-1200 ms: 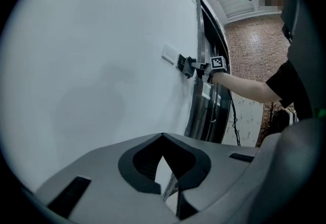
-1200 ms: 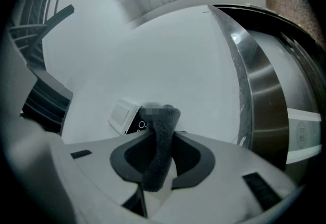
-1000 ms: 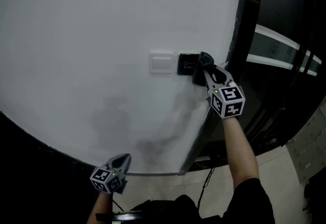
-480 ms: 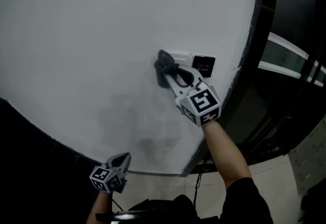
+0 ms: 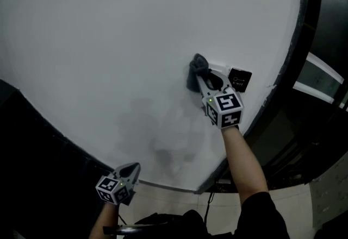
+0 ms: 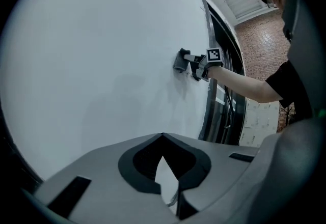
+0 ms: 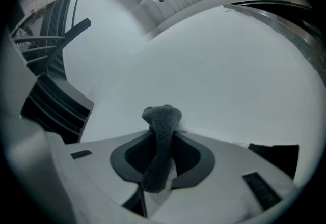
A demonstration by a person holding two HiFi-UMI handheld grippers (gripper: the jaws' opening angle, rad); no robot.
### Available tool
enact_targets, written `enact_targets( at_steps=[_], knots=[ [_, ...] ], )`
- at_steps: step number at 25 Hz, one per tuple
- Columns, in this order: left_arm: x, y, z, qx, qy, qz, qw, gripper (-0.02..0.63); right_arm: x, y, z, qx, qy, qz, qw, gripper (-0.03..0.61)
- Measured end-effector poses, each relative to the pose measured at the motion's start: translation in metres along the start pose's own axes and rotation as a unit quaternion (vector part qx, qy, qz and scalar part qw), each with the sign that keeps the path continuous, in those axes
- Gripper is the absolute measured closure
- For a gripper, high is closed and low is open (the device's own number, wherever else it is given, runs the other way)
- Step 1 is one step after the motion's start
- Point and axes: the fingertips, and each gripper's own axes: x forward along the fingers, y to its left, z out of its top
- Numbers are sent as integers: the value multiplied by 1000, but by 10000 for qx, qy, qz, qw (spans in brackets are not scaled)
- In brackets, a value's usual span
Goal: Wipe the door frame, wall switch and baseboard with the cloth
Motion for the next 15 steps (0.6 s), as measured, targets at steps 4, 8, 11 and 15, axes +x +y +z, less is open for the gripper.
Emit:
enact_targets(
  at_steps=[4,8,11,15],
  knots=[
    [5,-4,-2,-69,-4,-101,9999,612,-6,-8,-2,-77,36,-57,9999,494],
    [15,-17,0,0,37,-278,9996,612,-17,-20,-8,-186,106,-160,9996,492],
    [16,-16,0,32,52,-319,9995,612,-24,-27,-10,-230,142,-234,9994,492],
    [20,-18,-1,53,85,-389,9992,612,-32,-37,-12,-251,173,-339,9990,492]
  ],
)
